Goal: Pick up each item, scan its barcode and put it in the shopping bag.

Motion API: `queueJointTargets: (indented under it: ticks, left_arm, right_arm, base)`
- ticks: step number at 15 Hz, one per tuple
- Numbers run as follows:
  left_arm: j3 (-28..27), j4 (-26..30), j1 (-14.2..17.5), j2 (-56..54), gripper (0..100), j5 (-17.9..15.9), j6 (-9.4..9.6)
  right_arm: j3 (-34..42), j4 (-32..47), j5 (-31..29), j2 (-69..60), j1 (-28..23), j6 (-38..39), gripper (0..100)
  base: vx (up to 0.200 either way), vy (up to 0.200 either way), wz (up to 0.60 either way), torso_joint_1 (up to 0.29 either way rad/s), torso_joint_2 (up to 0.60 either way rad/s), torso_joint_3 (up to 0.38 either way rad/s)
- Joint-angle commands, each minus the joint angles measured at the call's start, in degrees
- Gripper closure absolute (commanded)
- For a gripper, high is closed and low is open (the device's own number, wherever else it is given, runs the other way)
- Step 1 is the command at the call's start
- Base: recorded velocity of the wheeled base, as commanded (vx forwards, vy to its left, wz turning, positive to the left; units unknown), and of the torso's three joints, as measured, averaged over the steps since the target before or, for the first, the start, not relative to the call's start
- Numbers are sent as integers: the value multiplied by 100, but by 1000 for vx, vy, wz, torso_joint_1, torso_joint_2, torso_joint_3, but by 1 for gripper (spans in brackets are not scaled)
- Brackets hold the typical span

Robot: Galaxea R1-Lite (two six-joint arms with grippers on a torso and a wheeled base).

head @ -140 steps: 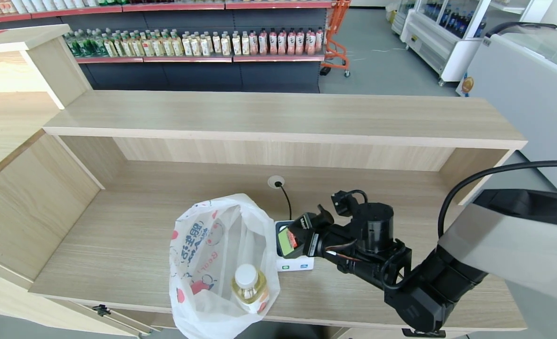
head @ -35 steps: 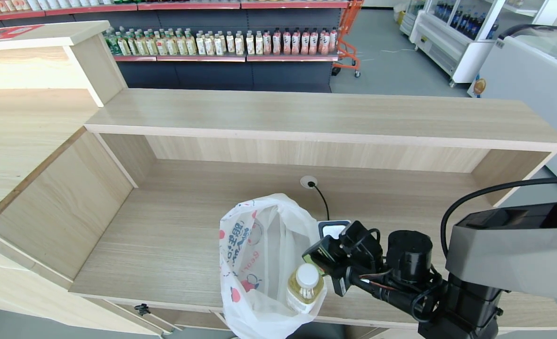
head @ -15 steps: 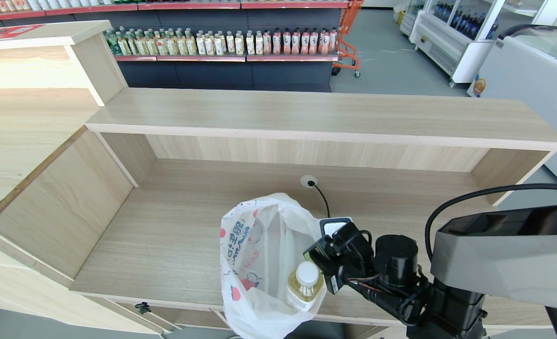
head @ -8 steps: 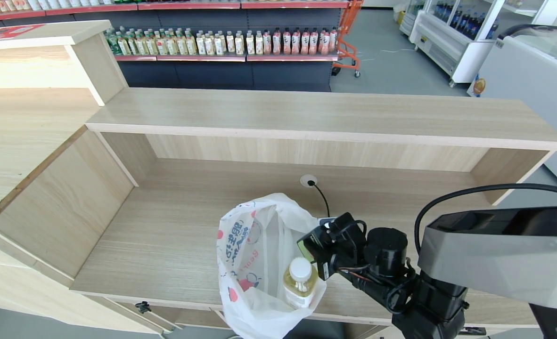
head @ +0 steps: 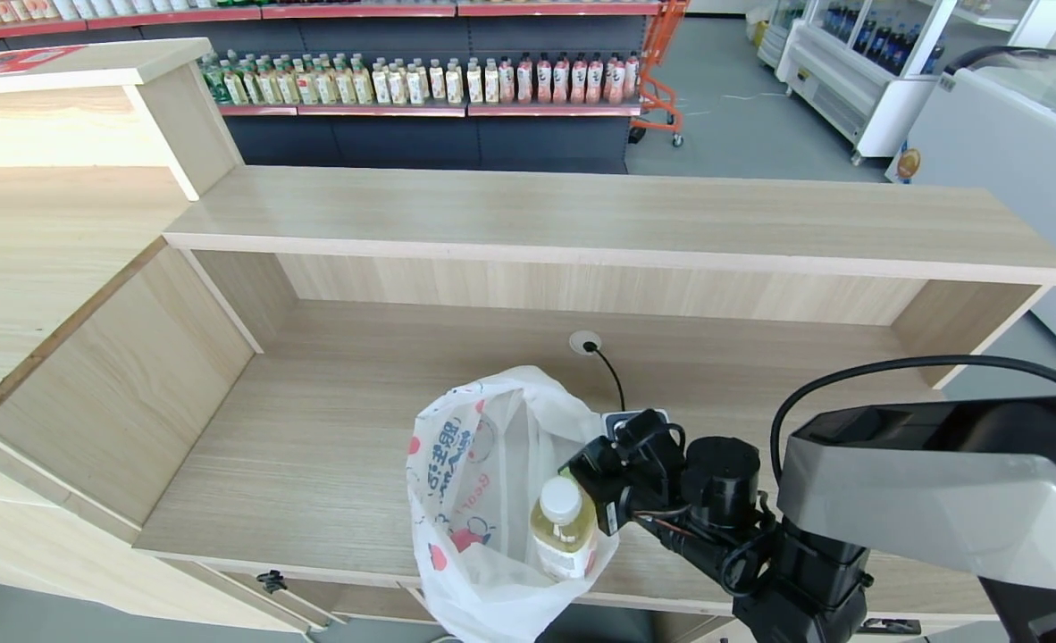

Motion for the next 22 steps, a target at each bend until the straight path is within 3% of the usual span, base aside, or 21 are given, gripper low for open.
queueJointTargets:
  ticks: [1, 22]
  left_arm:
    - [0, -2, 7, -2, 0, 1, -4]
    - [0, -2, -1, -2, 0, 1, -4]
  right_arm:
    - [-3, 5, 2, 6, -5, -1, 0]
    - [208, 40, 107, -1461, -233, 43, 0]
  base:
    - [0, 0, 0, 0, 0, 0]
    - [0, 0, 0, 0, 0, 0]
